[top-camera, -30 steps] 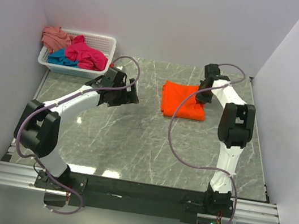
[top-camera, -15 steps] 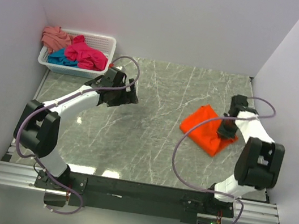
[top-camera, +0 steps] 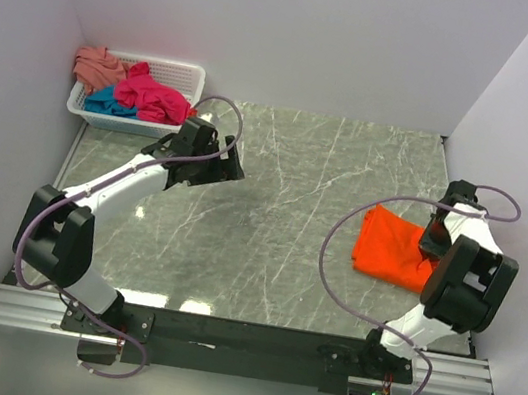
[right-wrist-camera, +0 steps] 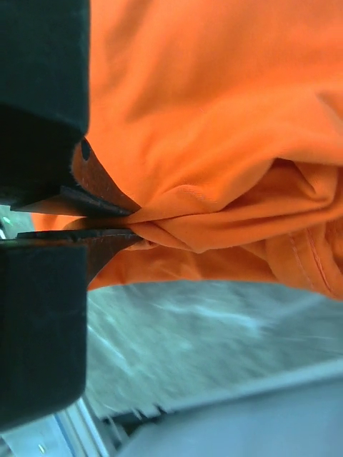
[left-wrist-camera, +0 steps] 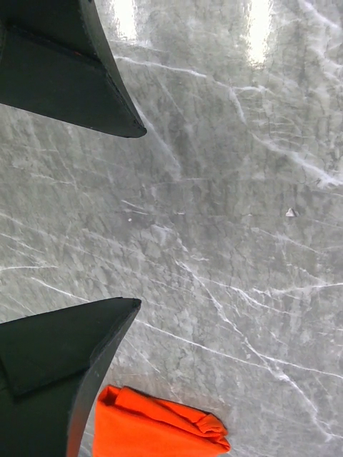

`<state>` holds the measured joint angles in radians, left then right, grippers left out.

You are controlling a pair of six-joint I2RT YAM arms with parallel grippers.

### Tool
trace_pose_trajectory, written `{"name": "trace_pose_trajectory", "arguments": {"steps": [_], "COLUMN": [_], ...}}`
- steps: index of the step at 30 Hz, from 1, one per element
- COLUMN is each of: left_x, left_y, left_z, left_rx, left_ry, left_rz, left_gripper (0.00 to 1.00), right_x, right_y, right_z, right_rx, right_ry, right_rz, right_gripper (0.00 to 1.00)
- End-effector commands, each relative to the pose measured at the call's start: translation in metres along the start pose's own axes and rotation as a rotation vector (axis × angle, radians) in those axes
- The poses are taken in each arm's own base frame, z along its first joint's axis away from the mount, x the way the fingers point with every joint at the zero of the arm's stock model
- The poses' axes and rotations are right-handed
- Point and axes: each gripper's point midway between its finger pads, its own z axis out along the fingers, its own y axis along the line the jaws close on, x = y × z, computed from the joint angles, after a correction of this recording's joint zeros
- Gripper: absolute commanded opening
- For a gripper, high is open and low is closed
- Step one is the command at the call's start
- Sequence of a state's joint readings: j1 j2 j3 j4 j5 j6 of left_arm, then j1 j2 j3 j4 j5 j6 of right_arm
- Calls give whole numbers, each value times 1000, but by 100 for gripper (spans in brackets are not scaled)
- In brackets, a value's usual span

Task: Fold and stack the t-shirts
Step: Neatly place the folded tshirt to the corner, then reset both grippers

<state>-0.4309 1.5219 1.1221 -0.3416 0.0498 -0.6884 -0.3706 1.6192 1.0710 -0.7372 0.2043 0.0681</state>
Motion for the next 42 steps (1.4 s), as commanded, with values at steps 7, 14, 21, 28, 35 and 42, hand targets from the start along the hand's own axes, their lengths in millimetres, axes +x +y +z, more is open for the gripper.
{"name": "trace_pose_trajectory", "arguments": {"steps": [7,14,21,28,35,42], "left_x": [-26,-35,-52,-66,-65,-52], "left_y": [16,20,15,10,34,56], "left_z": [0,1,-16,-51,-91,-114], "left_rx": [-42,-47,-55,-60,-144,-209], "left_ry": [-60,-56,-110,-195,-300,-353], "left_rz": [-14,-44,-63,-124,-186,-226], "left_gripper": [99,99,99,99,99,99], "right_x": [-71,-89,-117,-101,-54,-24], "right_y": [-31,-42,-20,39,61,72], "right_z": [22,16,-80,-192,-243,-241], "right_rx": [144,210,124,-369,-689,-776], "right_ry": [-105,-147,-441,-715,-898,-909], "right_rz": [-133,-100,-11,185,277,223], "right_gripper": [20,76,79,82,91,93]}}
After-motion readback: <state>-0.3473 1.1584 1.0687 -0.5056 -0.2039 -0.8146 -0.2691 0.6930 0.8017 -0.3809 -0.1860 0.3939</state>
